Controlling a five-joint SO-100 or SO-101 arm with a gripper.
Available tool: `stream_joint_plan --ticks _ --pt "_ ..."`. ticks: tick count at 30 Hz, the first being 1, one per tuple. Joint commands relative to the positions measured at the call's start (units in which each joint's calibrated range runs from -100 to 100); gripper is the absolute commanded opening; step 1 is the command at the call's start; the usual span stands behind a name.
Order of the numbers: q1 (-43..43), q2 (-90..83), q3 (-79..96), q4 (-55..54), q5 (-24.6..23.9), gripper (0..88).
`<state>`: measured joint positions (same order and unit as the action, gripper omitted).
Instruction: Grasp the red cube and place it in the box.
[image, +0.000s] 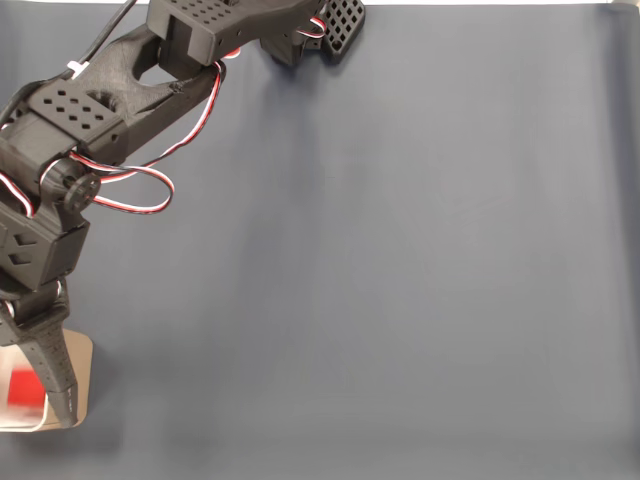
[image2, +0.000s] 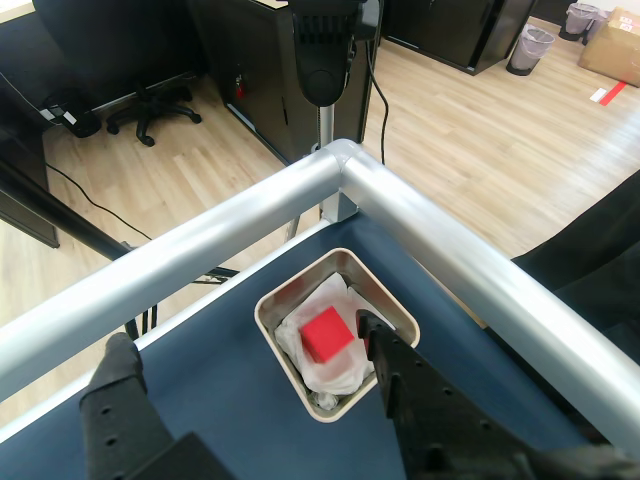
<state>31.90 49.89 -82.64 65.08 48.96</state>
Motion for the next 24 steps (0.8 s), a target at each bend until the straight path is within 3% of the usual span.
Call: stream_joint_plan --ticks 1,14,24 --pt "-0.29 -2.58 -3.76 -1.47 -0.24 48.4" --pt "-0.51 -2.75 -4.22 -3.35 -1.37 44.7" --pt "-1.93 -7.17 0.34 -4.91 -3.13 18.1"
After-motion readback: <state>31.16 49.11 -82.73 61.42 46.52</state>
